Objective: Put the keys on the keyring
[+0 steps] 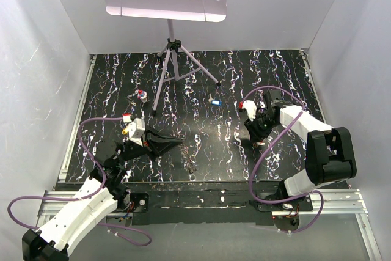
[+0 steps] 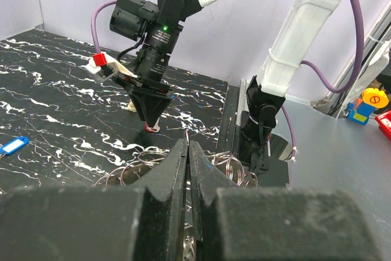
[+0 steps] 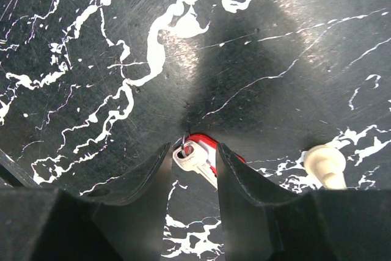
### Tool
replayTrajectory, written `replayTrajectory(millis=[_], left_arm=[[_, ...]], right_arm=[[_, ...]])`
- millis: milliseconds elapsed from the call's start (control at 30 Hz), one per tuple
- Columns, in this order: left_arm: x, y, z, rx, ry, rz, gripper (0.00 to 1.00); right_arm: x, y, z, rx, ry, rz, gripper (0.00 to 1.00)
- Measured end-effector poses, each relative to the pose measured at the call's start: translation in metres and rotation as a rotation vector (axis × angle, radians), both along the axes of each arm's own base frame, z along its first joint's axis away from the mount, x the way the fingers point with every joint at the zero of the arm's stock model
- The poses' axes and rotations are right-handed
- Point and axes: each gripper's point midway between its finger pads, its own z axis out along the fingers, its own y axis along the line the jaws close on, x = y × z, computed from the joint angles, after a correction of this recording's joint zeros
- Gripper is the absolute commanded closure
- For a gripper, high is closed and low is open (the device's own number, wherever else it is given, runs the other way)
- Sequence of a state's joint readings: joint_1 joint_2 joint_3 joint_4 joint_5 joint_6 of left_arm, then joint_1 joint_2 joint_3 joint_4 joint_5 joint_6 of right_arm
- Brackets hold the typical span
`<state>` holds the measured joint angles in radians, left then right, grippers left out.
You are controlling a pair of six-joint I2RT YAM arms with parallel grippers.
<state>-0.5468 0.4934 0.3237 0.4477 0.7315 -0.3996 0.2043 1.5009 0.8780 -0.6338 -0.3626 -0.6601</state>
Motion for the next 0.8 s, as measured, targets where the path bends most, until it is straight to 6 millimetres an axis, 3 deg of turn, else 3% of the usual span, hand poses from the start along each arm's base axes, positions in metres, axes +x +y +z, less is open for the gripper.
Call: replayTrajectory(millis=[800], left_arm=[[0.0011,0.0008,0.0011,-0.005,-0.001,0.01,1.0]], right_arm=[[-0.011,0.0039,-0.0088,-0.039,0.025,0.062,0.69]])
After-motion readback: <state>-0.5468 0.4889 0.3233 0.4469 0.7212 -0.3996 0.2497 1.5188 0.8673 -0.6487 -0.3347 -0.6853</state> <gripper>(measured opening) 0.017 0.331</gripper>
